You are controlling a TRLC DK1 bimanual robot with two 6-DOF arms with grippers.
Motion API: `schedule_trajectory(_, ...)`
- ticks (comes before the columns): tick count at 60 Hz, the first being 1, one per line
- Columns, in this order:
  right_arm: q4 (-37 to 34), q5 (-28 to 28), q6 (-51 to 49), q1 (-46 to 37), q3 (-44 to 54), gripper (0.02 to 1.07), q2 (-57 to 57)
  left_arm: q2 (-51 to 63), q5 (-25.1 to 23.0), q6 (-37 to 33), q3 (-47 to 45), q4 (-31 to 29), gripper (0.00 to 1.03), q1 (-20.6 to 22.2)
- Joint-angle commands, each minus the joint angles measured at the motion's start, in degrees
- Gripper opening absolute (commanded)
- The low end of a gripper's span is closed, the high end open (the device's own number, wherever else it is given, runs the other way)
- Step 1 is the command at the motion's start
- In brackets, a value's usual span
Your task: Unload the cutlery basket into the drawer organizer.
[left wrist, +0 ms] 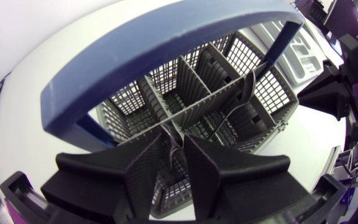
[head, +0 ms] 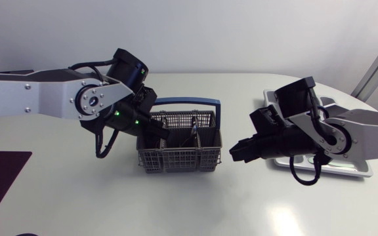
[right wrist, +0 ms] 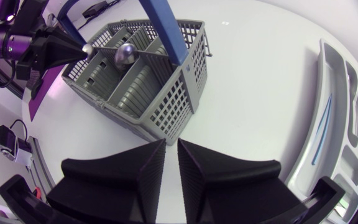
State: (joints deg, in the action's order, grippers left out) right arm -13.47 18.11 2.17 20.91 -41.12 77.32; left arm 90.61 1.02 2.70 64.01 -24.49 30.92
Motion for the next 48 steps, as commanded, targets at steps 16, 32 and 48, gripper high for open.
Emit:
schedule_trajectory(16, 0.2, -0.4, 0.9, 0.5, 1.1, 0.23, 0.9, 5.0, 0.6, 3.0, 3.1, 0.8, 0.30, -0.2)
schedule_trajectory(32, 0.3, -0.4, 0.7, 0.7, 1.1, 0.23, 1.1, 5.5, 1.1, 4.0, 2.2, 2.7, 0.24, -0.6)
schedule_trajectory(48, 0.7, -0.4, 0.5, 0.8, 1.9, 0.23, 1.2, 4.3, 2.7, 4.3, -0.9, 6.7, 0.17, -1.4)
